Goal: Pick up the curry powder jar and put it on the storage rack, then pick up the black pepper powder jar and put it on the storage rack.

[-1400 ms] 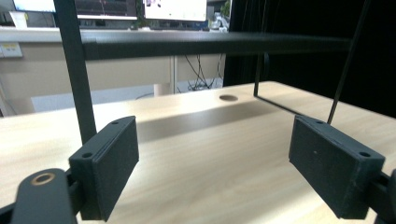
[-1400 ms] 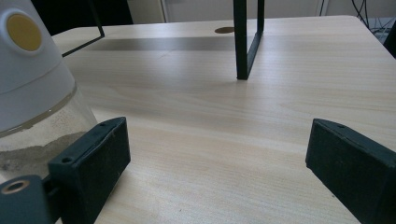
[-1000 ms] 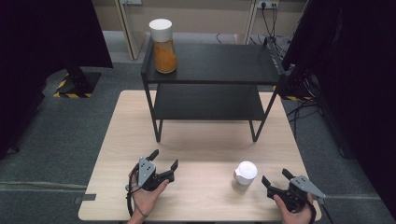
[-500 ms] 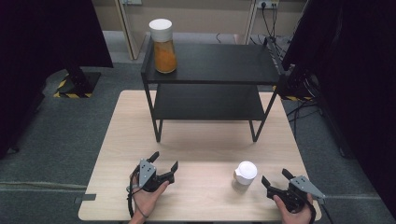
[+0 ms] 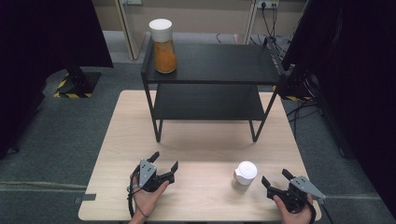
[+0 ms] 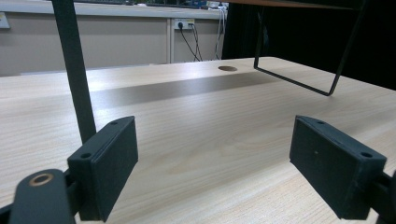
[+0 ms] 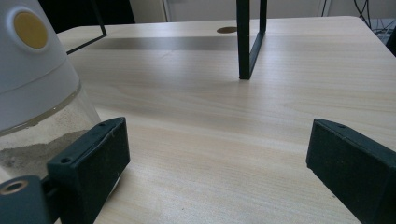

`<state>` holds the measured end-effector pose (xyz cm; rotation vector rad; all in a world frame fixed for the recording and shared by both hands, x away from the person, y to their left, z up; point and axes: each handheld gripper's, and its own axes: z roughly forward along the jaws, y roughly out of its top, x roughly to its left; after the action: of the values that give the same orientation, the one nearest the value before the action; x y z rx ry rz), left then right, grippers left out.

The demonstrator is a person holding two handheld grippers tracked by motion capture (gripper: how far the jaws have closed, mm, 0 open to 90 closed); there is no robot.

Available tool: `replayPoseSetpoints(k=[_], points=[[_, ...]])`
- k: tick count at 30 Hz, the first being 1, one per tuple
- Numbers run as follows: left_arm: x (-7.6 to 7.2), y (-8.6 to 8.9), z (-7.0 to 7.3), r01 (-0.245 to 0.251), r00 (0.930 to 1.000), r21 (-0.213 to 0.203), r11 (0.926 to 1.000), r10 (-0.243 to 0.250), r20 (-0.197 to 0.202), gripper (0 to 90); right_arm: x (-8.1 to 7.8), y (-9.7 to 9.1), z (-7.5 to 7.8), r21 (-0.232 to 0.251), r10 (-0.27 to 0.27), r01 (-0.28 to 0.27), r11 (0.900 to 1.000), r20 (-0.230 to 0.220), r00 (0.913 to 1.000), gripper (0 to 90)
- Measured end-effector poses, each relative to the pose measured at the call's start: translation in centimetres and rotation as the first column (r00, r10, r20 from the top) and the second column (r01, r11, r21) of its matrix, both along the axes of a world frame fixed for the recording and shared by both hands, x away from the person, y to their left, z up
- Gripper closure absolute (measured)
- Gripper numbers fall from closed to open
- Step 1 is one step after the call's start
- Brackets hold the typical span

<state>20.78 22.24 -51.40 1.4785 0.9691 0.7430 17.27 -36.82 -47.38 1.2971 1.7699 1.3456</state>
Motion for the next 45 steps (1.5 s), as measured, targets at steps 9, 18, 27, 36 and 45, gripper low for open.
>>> replayPoseSetpoints(k=[9, 18, 27, 36, 45], points=[[0.0, -0.1, 0.1, 0.005, 1.0, 0.015, 0.9999, -0.005, 0.002, 14.6, -0.2, -0.3, -0.3, 0.009, 0.004, -0.004, 1.0, 0.017, 0.9998, 6.1], [0.2, -0.2, 0.1, 0.009, 1.0, 0.022, 0.9997, -0.009, 0.003, 14.6, -0.6, -0.7, 0.3, -0.03, 0.077, -0.076, 0.9966, 0.03, 0.9966, 6.1], [0.1, -0.2, 0.1, 0.012, 0.9999, 0.027, 0.9996, -0.012, 0.005, 14.5, -0.5, -0.9, 0.9, -0.06, 0.181, -0.179, 0.9821, 0.033, 0.9829, 6.1], [0.1, -0.2, 0.2, 0.011, 0.9999, 0.026, 0.9996, -0.011, 0.004, 14.5, 0.3, -0.1, 1.2, -0.061, 0.294, -0.291, 0.9548, 0.048, 0.9547, 6.1], [0.2, -0.2, 0.2, 0.013, 0.9999, 0.026, 0.9996, -0.013, 0.004, 14.4, 1.7, 1.5, 1.4, -0.075, 0.352, -0.348, 0.9343, 0.037, 0.9354, 8.1]])
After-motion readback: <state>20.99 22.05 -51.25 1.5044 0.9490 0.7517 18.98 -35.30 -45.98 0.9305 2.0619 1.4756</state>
